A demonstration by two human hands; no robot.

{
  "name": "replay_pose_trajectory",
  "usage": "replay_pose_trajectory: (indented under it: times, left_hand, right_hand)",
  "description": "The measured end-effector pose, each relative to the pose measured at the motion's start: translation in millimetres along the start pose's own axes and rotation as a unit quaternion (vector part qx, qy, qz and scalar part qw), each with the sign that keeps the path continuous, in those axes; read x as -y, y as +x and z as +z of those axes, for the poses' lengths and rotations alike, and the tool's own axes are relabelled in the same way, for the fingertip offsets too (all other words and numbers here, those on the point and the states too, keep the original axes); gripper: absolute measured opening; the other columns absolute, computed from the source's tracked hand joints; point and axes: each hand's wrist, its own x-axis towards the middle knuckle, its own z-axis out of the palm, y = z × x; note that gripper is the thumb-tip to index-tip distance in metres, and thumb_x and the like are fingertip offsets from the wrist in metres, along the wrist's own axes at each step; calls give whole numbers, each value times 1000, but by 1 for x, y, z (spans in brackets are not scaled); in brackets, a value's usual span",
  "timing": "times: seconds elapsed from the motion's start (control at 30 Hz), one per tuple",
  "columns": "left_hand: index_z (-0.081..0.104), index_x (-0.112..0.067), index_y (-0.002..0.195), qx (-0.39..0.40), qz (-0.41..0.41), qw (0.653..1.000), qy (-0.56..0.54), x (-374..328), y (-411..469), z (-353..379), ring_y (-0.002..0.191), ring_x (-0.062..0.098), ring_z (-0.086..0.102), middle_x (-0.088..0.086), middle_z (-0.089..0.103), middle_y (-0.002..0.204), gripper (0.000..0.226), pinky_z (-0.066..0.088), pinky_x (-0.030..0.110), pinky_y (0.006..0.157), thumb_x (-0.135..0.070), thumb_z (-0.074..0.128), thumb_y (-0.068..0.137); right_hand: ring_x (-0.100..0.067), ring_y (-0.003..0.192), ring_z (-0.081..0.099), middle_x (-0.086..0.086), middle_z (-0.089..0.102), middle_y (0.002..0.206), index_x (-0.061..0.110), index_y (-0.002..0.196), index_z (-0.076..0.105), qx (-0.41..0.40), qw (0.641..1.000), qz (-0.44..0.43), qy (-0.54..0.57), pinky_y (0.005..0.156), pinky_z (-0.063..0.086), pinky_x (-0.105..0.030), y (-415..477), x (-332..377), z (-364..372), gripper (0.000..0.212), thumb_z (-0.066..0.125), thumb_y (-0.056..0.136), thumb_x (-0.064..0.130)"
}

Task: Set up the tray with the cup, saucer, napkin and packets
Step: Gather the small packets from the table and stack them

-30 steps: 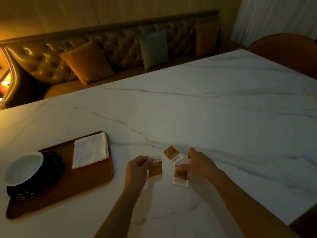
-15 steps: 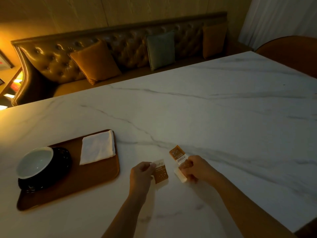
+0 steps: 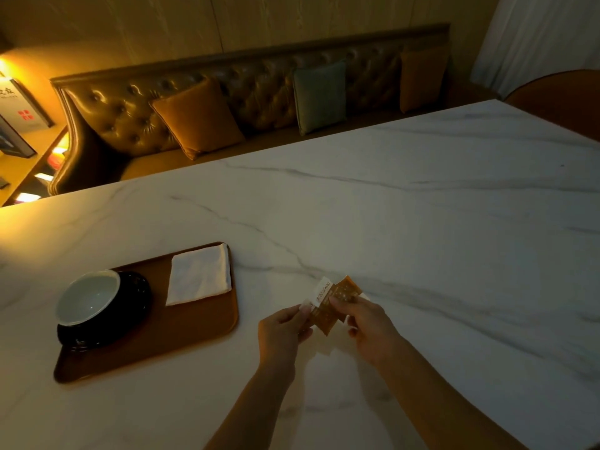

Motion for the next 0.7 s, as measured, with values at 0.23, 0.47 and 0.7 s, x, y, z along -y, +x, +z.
replay_pose_trajectory:
  times: [0.23, 0.47, 0.7]
  left_hand:
    - [70, -16, 79, -20, 15, 1000, -4, -2, -3, -3, 74, 16, 70, 5, 74, 75, 9, 54, 29, 66, -12, 63, 84]
    - [69, -21, 75, -29, 43, 997, 51, 4, -4, -6, 70, 14, 67, 1, 73, 72, 18, 52, 25, 60, -15, 57, 88]
    - [67, -28, 75, -16, 106, 981, 162, 2, 3, -16, 75, 18, 64, -1, 70, 76, 22, 53, 31, 67, -19, 54, 90]
  right_hand:
    - [-12, 67, 46, 3, 59, 70, 10, 96, 68, 2, 999, 0, -33, 62, 33, -27, -7, -11, 8, 22, 71, 75, 15]
    - [-9, 59, 54, 2, 64, 64, 12, 76, 65, 17, 994, -8, -107, 57, 37, -25, -9, -19, 8, 12, 72, 75, 21]
    - [-21, 75, 57, -5, 59, 81, 13, 82, 57, -125, 903, -184, -367, 65, 46, -31, 29, -7, -21, 13, 65, 78, 22]
